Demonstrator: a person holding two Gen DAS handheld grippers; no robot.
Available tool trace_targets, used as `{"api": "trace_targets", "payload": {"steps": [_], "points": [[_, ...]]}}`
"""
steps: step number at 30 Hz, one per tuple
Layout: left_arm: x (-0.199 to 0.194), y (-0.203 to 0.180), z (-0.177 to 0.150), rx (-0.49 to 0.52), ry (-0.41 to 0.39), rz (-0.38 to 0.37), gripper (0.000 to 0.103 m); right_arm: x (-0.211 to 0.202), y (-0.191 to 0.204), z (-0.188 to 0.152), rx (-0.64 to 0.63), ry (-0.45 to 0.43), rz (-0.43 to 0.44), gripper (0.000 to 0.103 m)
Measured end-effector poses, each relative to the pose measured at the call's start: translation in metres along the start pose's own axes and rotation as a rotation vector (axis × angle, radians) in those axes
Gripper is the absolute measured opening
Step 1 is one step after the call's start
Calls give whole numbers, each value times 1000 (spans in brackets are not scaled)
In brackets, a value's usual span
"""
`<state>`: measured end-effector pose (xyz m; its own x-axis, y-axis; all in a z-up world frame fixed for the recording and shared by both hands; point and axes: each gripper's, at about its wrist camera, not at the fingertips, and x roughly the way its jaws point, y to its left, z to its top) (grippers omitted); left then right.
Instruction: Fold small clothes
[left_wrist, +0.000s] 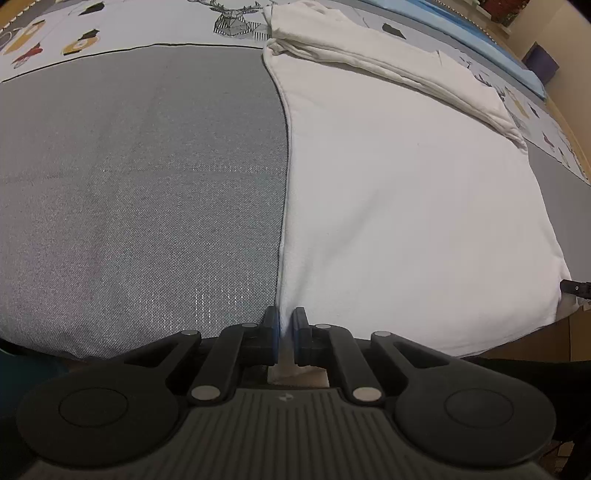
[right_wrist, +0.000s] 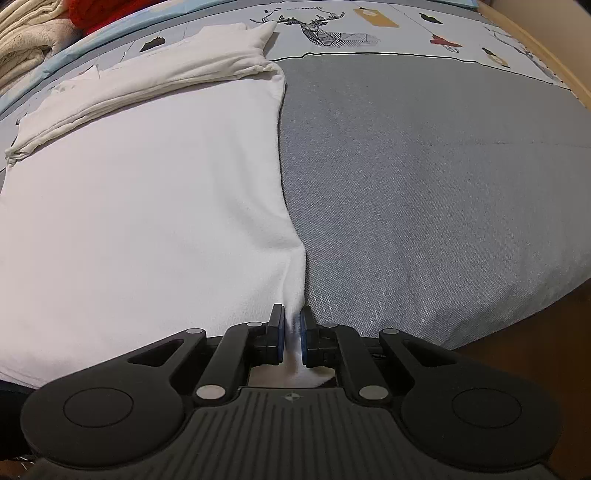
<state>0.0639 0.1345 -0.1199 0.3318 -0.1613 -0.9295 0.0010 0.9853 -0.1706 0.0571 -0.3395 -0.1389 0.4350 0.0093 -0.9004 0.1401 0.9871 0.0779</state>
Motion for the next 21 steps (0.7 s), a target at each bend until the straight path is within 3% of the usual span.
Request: {"api": "trace_targets", "payload": {"steps": [5,10,21], "points": [[-5,-1,1,3,-46,35,6,-4,-2,1,7,-24,10,7],[0,-4,0,27,-14,17,6,-1,1,-1,-16,-4,-3,8],[-1,-11,-1,65,-28,41,5,-6,2,1,-10,-34,21,6]]}}
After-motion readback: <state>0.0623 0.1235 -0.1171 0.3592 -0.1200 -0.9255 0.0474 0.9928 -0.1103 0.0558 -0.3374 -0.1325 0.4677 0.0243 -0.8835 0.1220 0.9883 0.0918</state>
